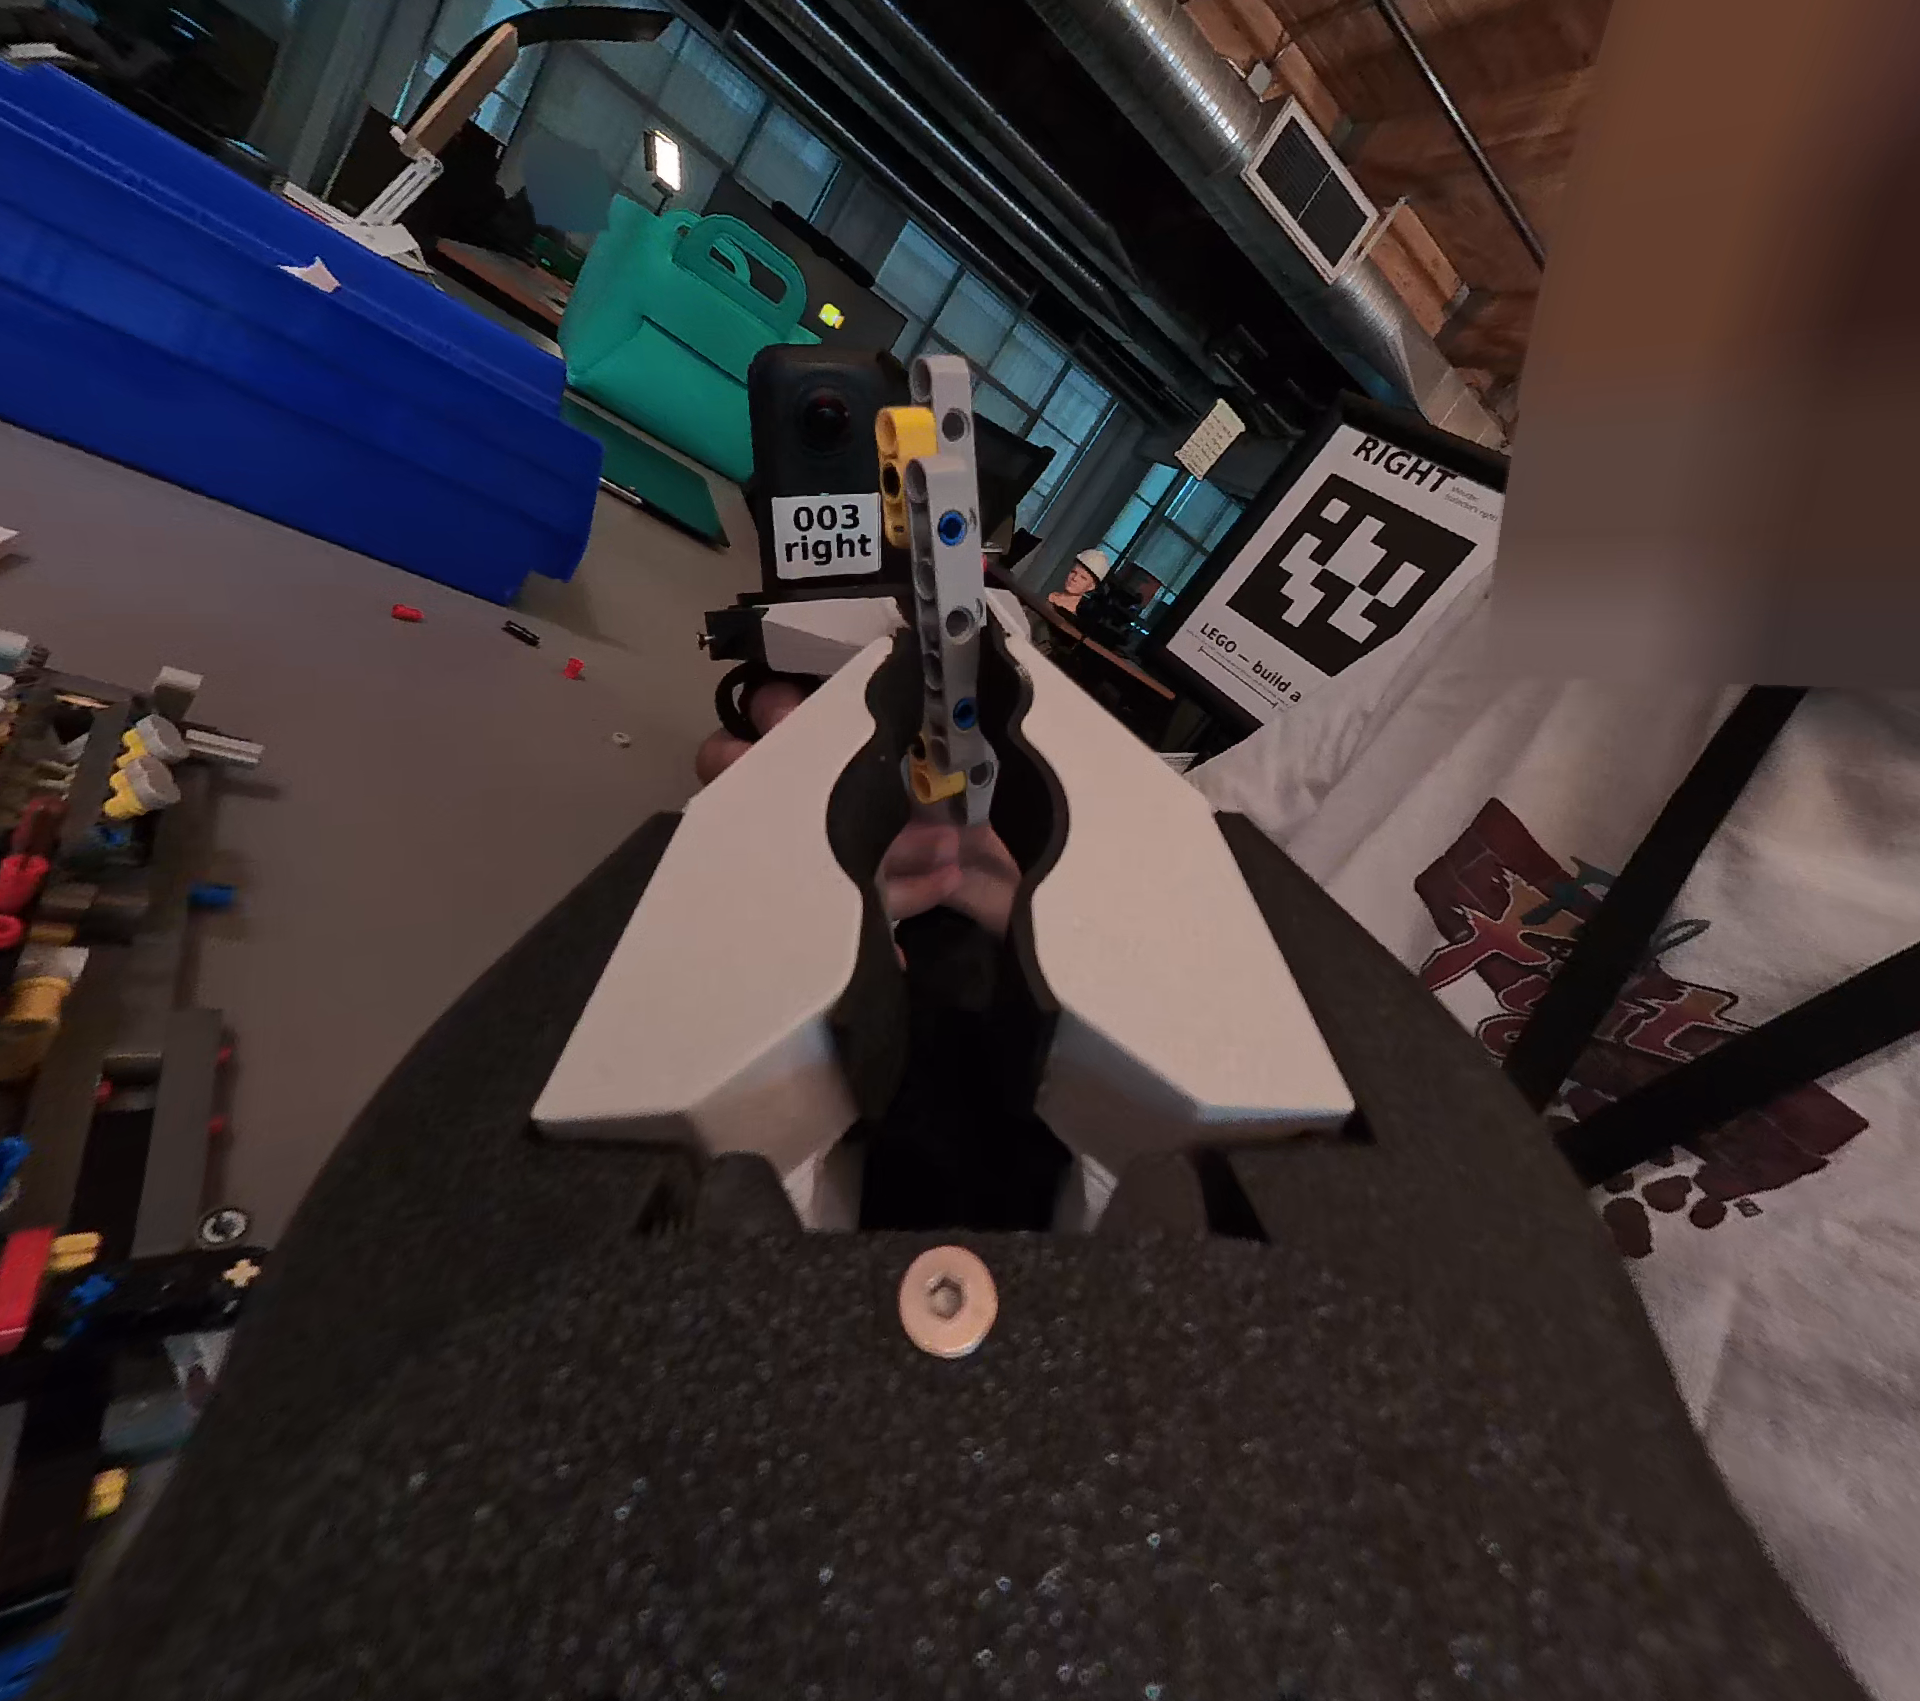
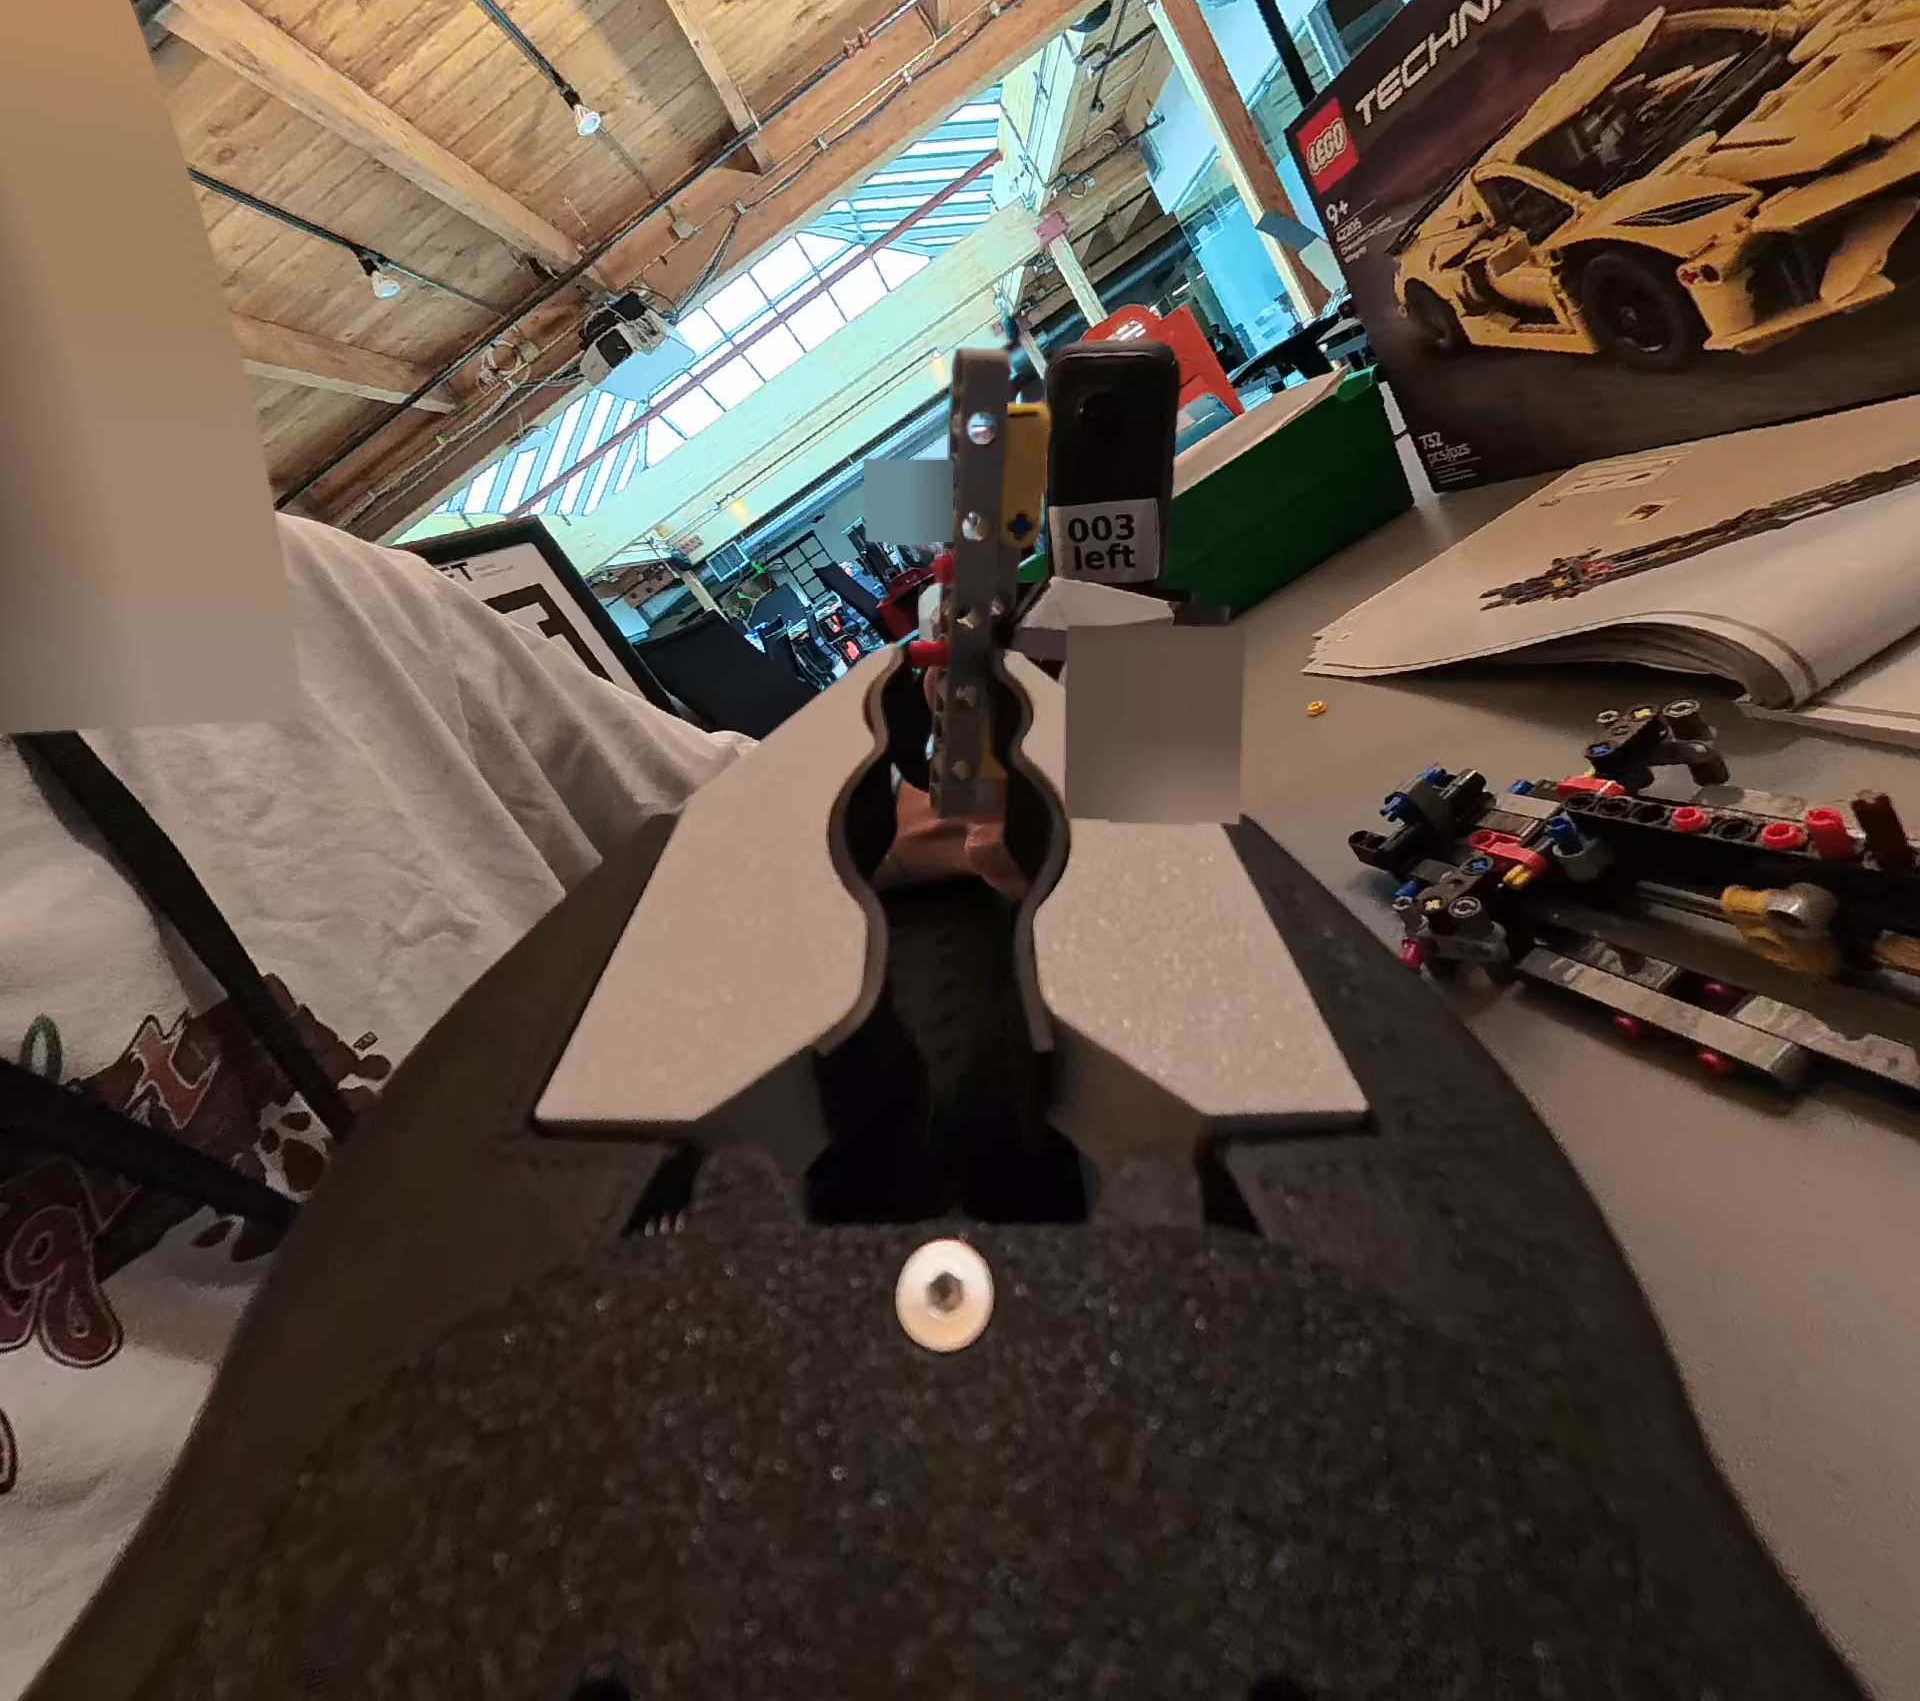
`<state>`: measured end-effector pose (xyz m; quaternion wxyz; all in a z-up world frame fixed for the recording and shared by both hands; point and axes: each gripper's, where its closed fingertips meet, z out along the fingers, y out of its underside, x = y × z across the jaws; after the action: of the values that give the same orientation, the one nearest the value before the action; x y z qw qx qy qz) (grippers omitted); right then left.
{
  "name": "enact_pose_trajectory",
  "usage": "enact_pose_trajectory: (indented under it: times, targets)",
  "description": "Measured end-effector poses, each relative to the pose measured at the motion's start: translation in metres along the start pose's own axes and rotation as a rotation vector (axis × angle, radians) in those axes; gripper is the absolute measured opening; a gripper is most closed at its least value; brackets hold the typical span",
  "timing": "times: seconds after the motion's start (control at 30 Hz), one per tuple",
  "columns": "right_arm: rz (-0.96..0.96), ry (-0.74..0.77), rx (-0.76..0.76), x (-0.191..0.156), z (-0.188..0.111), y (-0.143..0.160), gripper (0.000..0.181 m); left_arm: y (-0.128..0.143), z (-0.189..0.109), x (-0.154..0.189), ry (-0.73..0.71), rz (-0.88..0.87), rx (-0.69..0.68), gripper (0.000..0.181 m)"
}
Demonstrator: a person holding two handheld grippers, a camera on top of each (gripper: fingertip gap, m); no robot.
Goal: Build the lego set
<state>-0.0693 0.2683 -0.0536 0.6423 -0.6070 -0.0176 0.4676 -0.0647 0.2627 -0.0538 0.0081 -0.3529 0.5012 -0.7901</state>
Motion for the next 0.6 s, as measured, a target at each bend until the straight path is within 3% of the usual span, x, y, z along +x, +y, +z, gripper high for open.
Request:
enact_pose_trajectory:
  times: [0.47,0.6]
  targets:
    - [-0.047,0.084,0.001,0.014,-0.003,0.000,0.009,0.000,0.000,-0.013,-0.067,0.034,-0.031,0.008]
    - [-0.165,0.265,-0.027,0.033,-0.002,0.001,0.027,-0.010,-0.008,-0.040,-0.183,-0.032,0.044,0.009]
